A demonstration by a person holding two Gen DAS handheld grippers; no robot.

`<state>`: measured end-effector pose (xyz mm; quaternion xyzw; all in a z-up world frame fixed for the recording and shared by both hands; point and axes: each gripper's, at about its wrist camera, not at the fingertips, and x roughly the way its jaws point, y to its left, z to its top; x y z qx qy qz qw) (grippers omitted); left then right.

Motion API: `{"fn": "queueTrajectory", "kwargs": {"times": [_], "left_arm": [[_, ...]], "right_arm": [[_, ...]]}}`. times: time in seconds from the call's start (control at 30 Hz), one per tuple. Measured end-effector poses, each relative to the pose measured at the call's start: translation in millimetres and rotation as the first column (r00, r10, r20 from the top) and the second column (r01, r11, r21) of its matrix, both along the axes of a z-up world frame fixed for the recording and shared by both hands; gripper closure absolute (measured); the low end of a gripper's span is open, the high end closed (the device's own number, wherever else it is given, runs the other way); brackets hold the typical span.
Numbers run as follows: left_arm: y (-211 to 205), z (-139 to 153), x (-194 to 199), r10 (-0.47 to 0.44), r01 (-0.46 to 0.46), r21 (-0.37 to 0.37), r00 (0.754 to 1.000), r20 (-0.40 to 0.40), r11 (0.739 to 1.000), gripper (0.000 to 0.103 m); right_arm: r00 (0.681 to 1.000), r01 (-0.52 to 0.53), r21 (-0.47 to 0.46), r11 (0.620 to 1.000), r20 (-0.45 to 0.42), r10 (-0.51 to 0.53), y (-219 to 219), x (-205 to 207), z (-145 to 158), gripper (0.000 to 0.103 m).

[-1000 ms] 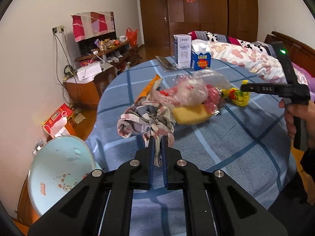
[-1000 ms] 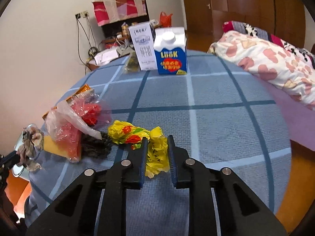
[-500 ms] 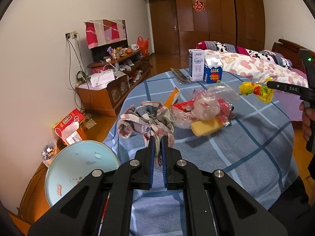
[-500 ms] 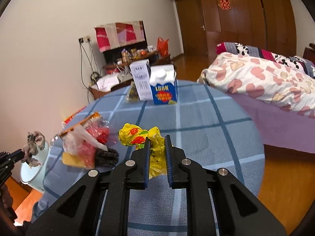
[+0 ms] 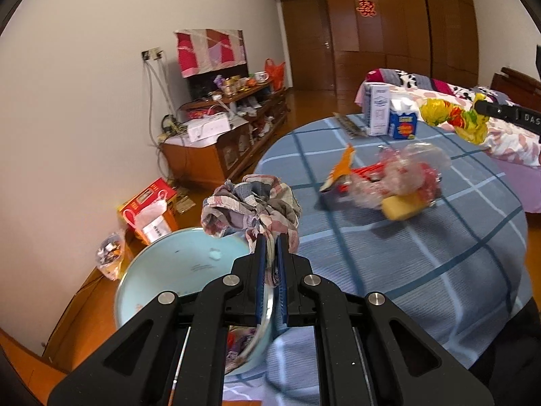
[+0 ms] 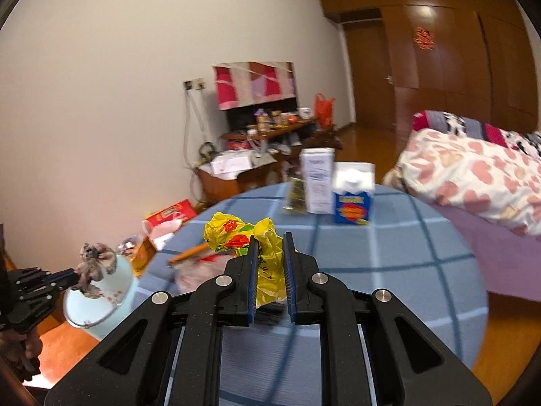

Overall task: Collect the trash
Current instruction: 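Carry the plaid cloth and yellow wrapper with both grippers over the bucket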

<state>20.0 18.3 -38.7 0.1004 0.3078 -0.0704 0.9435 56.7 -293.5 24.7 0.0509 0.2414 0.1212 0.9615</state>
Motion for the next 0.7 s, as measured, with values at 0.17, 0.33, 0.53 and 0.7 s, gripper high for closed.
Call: {"fn": "queueTrajectory", "kwargs": {"times": [0.17,0.33,0.53,0.7], "left_arm": [[21.7,-4.2,-0.4,0.039,-0.039,0.005,0.999,-0.008,0.999,0.097],[40.1,-6.8,-0.8,0.075,-0.075,0.008,0.997,-0.012,0.997,0.097],[59.5,-9.5,0.6,0.118,-0.118,0.011,0.993,-0.019,0.993,0.097],[69.8,-12.1,0.0,0.143,-0.142,0.015,0.989,-0.023,0.990,0.097]], "right_arm": [[0.998,-0.069,-0.019,0.997,0.004,0.069,37.9,5.7,1.3,0.088],[0.993,-0.122,-0.031,0.992,-0.008,0.122,66.7,17.2,-5.4,0.088],[0.982,-0.187,-0.033,0.982,-0.016,0.187,96.9,23.8,-14.3,0.088],[0.971,-0.238,-0.037,0.971,-0.026,0.237,121.8,27.6,-19.6,0.088]]}}
